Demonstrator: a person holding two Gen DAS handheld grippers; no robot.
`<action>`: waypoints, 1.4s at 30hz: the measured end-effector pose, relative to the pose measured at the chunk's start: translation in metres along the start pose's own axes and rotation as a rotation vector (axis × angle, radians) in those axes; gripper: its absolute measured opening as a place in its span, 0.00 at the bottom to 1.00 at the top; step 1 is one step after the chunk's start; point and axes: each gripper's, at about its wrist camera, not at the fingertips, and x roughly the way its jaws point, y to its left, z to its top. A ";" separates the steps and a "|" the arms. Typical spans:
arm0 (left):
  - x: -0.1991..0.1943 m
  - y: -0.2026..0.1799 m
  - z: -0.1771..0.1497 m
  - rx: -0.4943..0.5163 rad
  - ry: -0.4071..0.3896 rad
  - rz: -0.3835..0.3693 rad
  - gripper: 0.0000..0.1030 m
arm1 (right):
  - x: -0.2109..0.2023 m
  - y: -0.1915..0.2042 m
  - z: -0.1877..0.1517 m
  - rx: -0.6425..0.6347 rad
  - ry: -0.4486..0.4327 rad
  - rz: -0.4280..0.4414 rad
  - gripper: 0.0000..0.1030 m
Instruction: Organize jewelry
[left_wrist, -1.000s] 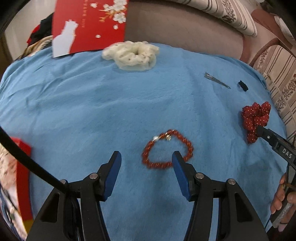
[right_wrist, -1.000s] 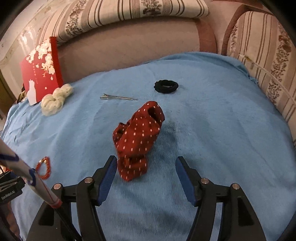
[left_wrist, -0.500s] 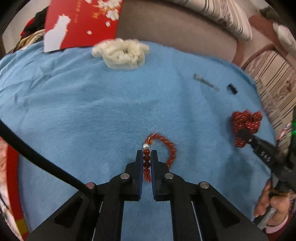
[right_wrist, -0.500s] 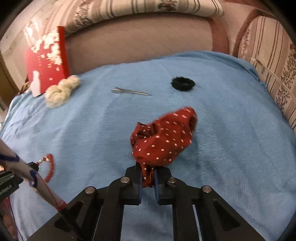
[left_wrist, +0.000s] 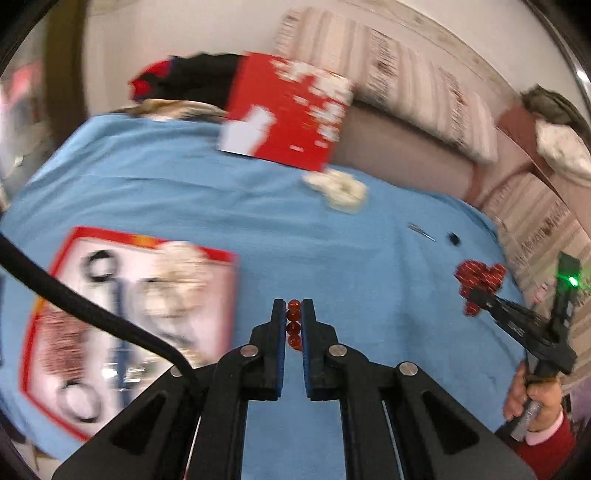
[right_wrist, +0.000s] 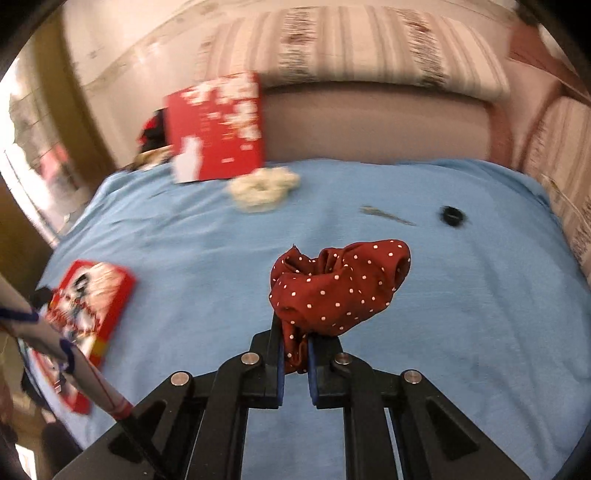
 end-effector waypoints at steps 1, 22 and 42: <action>-0.007 0.016 0.000 -0.014 -0.006 0.031 0.07 | 0.000 0.011 -0.001 -0.015 0.005 0.017 0.10; 0.023 0.223 0.022 -0.234 0.045 0.234 0.07 | 0.059 0.274 -0.051 -0.248 0.336 0.591 0.10; 0.000 0.214 0.021 -0.217 -0.024 0.230 0.46 | 0.070 0.300 -0.090 -0.385 0.330 0.484 0.54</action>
